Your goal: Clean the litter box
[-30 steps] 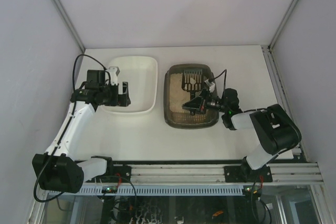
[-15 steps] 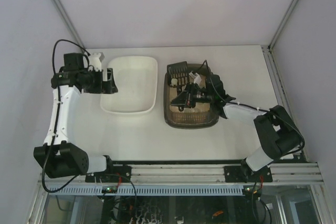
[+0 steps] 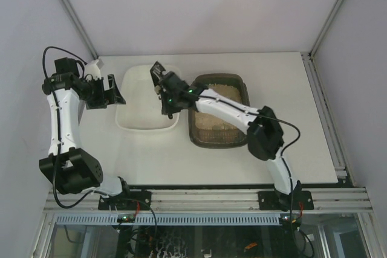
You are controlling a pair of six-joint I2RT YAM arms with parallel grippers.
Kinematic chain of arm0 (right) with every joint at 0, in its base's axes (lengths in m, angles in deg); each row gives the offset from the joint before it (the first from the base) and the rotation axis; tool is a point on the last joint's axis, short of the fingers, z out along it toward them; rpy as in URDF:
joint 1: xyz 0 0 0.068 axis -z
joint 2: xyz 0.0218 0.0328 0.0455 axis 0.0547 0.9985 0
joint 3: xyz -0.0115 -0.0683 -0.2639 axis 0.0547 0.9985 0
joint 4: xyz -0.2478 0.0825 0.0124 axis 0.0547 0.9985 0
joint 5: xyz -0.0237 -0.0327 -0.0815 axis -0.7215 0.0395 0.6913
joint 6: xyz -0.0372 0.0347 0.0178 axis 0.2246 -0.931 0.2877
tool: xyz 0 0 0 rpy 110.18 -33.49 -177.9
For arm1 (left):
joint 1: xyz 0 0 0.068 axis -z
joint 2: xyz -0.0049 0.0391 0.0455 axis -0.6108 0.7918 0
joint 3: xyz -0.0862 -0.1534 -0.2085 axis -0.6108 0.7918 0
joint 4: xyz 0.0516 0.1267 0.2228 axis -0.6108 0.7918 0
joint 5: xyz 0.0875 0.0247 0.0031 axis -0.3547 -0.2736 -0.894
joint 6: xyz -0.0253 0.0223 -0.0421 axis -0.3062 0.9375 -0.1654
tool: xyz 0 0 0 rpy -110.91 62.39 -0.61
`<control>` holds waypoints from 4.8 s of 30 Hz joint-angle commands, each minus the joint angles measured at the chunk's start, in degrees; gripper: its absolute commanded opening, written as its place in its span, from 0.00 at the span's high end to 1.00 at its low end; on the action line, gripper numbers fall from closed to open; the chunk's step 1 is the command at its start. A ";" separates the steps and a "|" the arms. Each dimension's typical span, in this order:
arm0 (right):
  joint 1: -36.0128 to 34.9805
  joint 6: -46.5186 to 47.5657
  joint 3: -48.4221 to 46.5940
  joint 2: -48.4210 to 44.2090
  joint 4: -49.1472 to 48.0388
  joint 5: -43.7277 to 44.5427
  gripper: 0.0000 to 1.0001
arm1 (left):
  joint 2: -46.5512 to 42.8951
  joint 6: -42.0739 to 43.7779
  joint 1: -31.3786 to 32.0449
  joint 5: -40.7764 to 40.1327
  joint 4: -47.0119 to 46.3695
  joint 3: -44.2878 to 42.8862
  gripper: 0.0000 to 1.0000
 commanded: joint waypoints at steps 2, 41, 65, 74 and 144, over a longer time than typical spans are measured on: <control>-4.52 9.32 -13.68 9.41 23.75 26.18 1.00 | -1.42 -1.37 -1.55 1.36 0.47 -2.69 0.07; 7.05 0.77 9.92 -21.02 48.24 21.61 1.00 | -1.59 -19.38 33.18 -11.30 -15.14 2.56 0.00; 14.13 5.69 20.89 -16.72 45.99 11.33 1.00 | 5.92 -39.93 44.84 -10.37 -38.77 20.60 0.00; 14.52 5.67 17.98 -12.96 47.00 12.10 1.00 | 5.77 -28.62 42.94 -16.62 -37.34 24.83 0.00; 28.12 11.61 17.40 -1.45 29.49 -31.59 1.00 | 3.05 -19.02 31.78 -19.70 -26.34 10.56 0.02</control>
